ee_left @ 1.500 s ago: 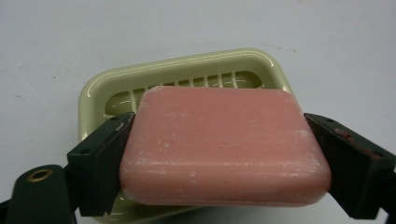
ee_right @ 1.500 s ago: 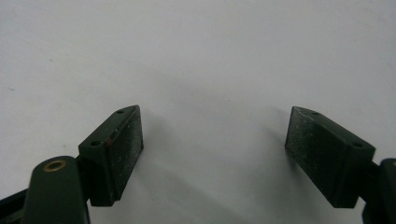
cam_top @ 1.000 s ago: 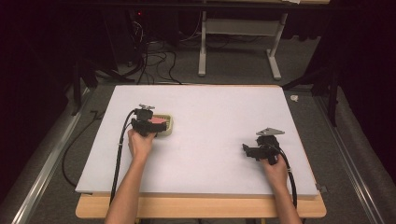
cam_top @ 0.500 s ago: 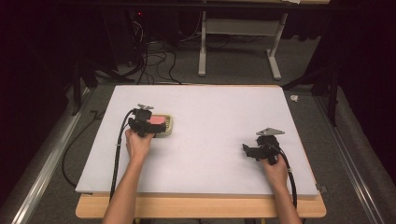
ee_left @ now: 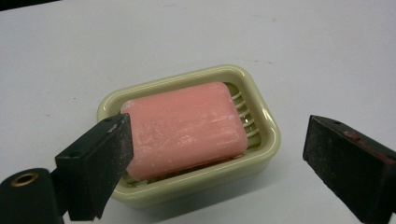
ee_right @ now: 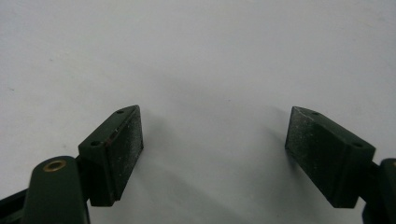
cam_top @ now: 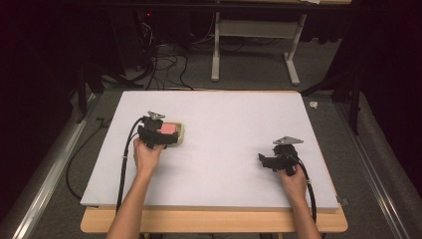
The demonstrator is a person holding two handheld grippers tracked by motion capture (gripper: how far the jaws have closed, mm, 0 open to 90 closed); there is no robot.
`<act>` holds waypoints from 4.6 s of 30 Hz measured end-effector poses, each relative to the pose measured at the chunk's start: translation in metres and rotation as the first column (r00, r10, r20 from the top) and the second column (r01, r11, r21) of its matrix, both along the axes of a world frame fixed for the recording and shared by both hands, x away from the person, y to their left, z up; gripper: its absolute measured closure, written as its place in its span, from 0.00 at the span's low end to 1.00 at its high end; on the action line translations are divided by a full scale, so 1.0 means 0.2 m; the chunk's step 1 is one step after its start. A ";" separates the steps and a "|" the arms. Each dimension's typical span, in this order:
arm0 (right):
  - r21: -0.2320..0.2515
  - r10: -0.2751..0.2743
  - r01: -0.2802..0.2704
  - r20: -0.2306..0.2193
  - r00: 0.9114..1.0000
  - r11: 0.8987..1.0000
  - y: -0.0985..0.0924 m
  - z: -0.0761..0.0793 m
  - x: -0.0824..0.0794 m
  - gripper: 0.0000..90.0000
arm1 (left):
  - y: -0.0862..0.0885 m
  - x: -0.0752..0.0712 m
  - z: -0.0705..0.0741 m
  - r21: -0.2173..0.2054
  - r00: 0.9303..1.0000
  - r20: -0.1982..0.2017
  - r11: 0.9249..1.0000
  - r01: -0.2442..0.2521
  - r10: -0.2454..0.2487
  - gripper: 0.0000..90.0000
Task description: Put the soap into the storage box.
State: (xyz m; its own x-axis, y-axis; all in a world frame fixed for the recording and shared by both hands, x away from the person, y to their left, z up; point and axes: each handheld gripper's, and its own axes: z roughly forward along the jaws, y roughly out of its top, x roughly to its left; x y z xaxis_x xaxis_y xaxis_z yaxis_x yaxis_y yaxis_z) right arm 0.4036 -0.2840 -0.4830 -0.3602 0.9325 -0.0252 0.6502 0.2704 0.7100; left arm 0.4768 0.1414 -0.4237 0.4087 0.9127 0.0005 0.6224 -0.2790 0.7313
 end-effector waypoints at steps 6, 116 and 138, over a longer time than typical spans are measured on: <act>0.000 0.001 -0.001 0.000 1.000 1.000 0.00 0.00 0.00 0.22 | 0.00 -0.03 0.02 -0.026 1.000 0.014 1.000 0.014 -0.014 0.12; 0.000 -0.001 0.001 0.000 1.000 1.000 0.00 0.00 0.00 0.22 | -0.18 -0.44 -0.10 -0.117 0.971 -0.004 0.964 0.238 -0.241 0.16; 0.000 -0.001 0.001 0.000 1.000 1.000 0.00 0.00 0.00 0.22 | -0.26 -0.40 -0.24 -0.090 0.969 -0.067 0.968 0.232 -0.239 0.16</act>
State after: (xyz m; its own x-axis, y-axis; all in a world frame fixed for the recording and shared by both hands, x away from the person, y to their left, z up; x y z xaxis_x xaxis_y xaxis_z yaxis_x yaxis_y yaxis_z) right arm 0.4035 -0.2840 -0.4830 -0.3597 0.9327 -0.0252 0.6504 0.2700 0.7100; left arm 0.3963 0.0886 -0.4708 0.6079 0.7865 -0.1091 0.6015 -0.3664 0.7099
